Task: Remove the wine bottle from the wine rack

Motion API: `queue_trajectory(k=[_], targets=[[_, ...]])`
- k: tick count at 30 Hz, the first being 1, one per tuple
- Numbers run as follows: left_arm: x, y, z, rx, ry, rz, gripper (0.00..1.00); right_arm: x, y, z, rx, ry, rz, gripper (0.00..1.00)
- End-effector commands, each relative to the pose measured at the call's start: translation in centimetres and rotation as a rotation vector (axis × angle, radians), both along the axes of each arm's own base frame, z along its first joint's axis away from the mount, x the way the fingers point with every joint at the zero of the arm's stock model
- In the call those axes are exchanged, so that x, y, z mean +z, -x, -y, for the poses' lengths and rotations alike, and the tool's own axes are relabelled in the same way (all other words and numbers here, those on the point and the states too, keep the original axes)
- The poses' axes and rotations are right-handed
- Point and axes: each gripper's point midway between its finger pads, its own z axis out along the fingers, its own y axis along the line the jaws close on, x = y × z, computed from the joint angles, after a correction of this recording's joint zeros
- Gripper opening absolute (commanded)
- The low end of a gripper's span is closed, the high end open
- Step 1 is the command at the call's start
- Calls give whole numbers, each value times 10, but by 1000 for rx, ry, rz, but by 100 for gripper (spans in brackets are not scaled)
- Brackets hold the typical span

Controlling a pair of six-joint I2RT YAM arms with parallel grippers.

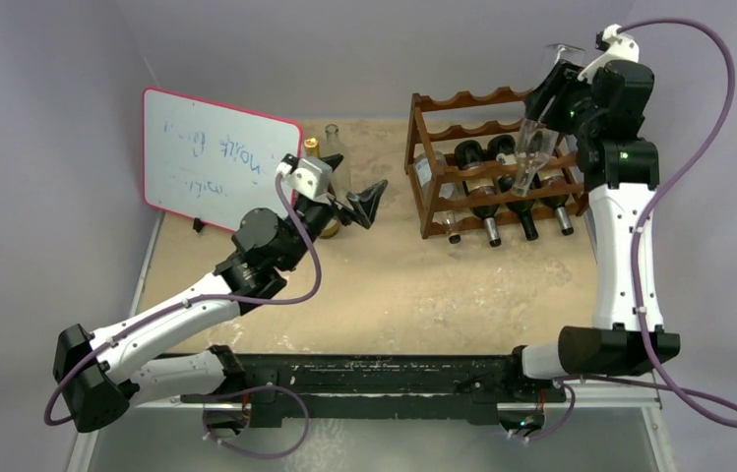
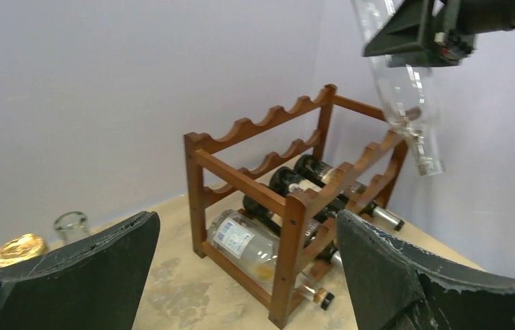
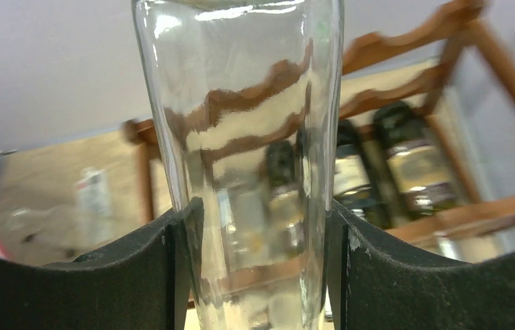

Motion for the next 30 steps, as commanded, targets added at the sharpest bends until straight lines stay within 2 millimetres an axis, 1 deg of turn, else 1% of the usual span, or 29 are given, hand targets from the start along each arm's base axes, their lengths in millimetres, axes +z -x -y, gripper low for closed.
queue_trajectory(k=[1,4,7,9,12,16,18,21,24,25,26,28,30], targets=[[22,16,18,-111,35,60,99,53,16,-73,314,-251,194,0],[15,18,32,-164,2,63,99,55,23,-106,428,-352,207,0],[7,28,42,-236,-69,125,99,56,26,-140,519,-384,219,0],[5,40,44,-276,-107,212,99,55,29,-160,574,-412,211,0],[-4,54,43,-293,-192,322,100,47,34,-185,656,-470,179,0],[-20,60,48,-297,-356,393,100,36,42,-209,734,-506,123,0],[-28,64,52,-325,-430,434,98,28,47,-219,784,-512,87,0],[-39,67,58,-334,-528,480,96,11,52,-227,821,-506,21,0],[-53,67,66,-277,-715,531,95,-1,59,-231,838,-499,-38,0],[-57,72,71,-262,-783,565,95,-4,61,-231,838,-495,-56,0],[-61,72,73,-234,-844,586,96,-7,62,-230,835,-487,-71,0],[-57,72,74,-166,-916,638,96,-13,64,-231,841,-484,-104,0],[-50,71,75,-115,-946,679,97,-20,68,-234,868,-494,-149,0]])
